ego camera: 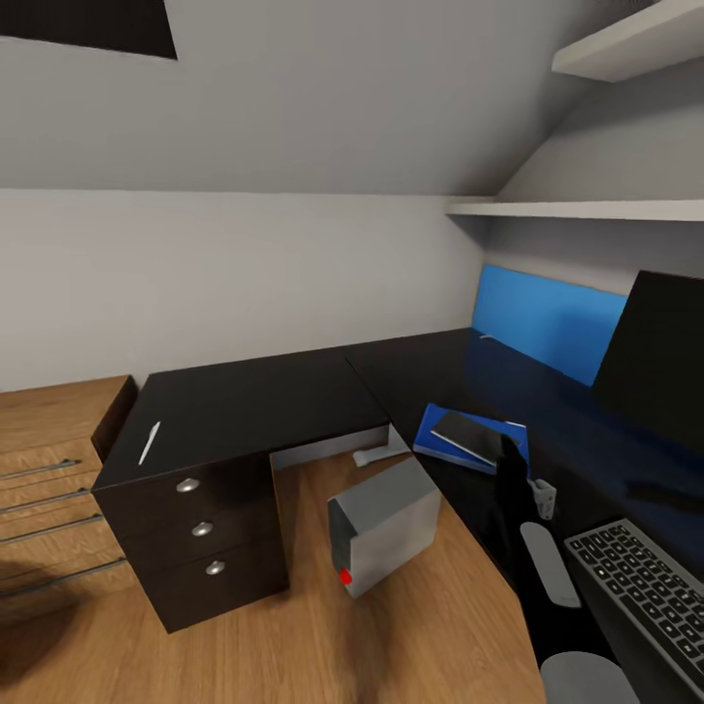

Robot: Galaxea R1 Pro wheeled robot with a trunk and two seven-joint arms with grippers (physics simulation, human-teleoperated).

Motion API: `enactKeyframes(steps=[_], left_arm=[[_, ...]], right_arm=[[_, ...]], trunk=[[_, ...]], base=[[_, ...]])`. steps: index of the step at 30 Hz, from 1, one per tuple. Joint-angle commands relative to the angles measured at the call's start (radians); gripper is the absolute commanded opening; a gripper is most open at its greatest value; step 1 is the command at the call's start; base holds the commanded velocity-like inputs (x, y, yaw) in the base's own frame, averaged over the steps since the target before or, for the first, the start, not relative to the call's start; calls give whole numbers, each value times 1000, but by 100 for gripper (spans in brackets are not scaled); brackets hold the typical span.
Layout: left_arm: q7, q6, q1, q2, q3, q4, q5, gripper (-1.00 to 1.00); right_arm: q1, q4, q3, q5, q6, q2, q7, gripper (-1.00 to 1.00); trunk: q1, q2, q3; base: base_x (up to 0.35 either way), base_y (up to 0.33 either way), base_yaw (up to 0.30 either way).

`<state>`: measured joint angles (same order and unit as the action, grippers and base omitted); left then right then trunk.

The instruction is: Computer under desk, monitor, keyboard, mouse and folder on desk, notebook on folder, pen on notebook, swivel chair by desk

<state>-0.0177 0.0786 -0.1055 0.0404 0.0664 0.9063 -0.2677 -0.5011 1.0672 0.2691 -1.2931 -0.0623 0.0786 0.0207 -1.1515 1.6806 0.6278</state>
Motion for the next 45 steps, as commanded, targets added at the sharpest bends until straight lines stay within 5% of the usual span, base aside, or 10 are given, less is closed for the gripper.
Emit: enactKeyframes(steps=[1,11,15,18,23,24,29,37,45], left_arm=[[-2,6,0,1,3,2,-10,100],[-2,8,0,1,0,-20,-10,100],[-19,9,0,0,0,-41,-10,100],[-45,8,0,-1,0,-46,-10,100],[-58,8,0,-4,0,-48,-10,100],[-61,8,0,-4,0,-49,-10,100],[-64,8,0,-5,0,-49,-10,100],[-65,8,0,-5,0,-50,-10,100],[-65,8,0,-6,0,-50,-10,100]], right_arm=[[0,4,1,-10,-3,4,2,100],[39,96,-13,16,-6,59,-2,100],[66,123,-117,107,-20,83,-5,100],[71,77,-253,192,-91,87,-28,100],[70,-18,-419,284,-212,90,-86,100],[69,-55,-481,319,-262,91,-118,100],[67,-133,-589,390,-359,96,-193,100],[47,-264,-642,461,-407,96,-239,100],[14,-347,-650,497,-414,96,-249,100]], trunk=[[4,-7,-2],[42,-77,-34],[58,-105,-46],[69,-126,-56],[88,-161,-71],[92,-168,-75],[111,-203,-90],[142,-259,-115],[173,-315,-140]], base=[[0,0,0],[0,0,0],[0,0,130],[0,0,229],[0,0,260],[0,0,272],[0,0,277],[0,0,282],[0,0,284]])
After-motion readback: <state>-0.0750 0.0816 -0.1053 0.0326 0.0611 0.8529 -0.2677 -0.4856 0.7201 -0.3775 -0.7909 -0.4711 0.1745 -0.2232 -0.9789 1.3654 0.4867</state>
